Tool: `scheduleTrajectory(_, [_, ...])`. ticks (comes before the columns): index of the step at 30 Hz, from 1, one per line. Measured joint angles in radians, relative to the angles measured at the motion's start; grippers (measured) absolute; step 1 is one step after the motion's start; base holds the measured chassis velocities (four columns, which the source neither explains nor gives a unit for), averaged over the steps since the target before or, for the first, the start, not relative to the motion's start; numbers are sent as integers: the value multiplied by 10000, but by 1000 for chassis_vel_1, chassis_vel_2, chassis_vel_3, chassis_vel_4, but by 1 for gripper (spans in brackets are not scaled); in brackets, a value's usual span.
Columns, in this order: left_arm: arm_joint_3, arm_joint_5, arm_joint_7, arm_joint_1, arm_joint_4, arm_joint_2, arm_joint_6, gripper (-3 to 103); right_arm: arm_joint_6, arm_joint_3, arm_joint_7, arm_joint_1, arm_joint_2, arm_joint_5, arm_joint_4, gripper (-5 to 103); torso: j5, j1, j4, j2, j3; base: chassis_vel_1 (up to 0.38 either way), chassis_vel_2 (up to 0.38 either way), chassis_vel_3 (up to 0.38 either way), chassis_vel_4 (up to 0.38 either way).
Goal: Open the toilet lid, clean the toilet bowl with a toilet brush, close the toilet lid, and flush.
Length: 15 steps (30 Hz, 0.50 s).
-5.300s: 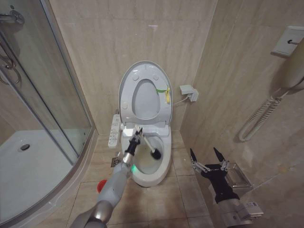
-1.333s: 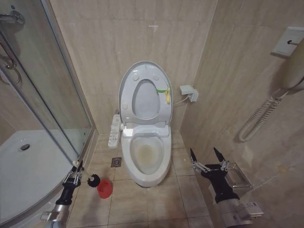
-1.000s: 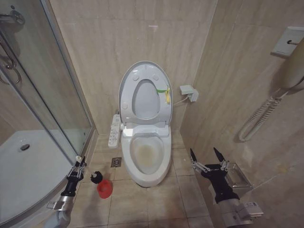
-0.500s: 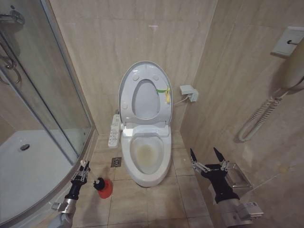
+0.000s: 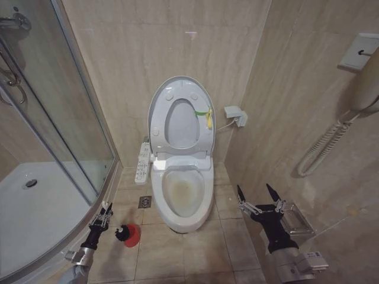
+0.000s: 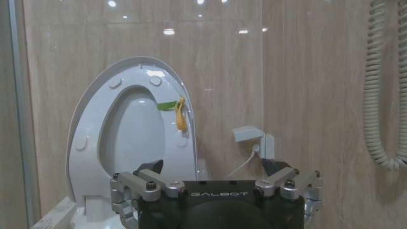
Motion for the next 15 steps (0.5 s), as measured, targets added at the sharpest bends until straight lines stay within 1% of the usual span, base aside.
scheduleTrajectory(6, [265, -45, 0, -284, 354, 0, 5, 20, 0, 0, 0, 0, 0, 0, 0, 100, 0, 0, -1, 0, 0, 0, 0, 0, 0])
scheduleTrajectory(9, [419, -51, 1, -461, 724, -69, 9, 20, 0, 0, 0, 0, 0, 0, 0, 100, -1, 0, -1, 0, 0, 0, 0, 0, 0])
scheduleTrajectory(15, [510, 25, -6, -683, 1218, -59, 11, 20, 0, 0, 0, 0, 0, 0, 0, 100, 0, 0, -1, 0, 0, 0, 0, 0, 0])
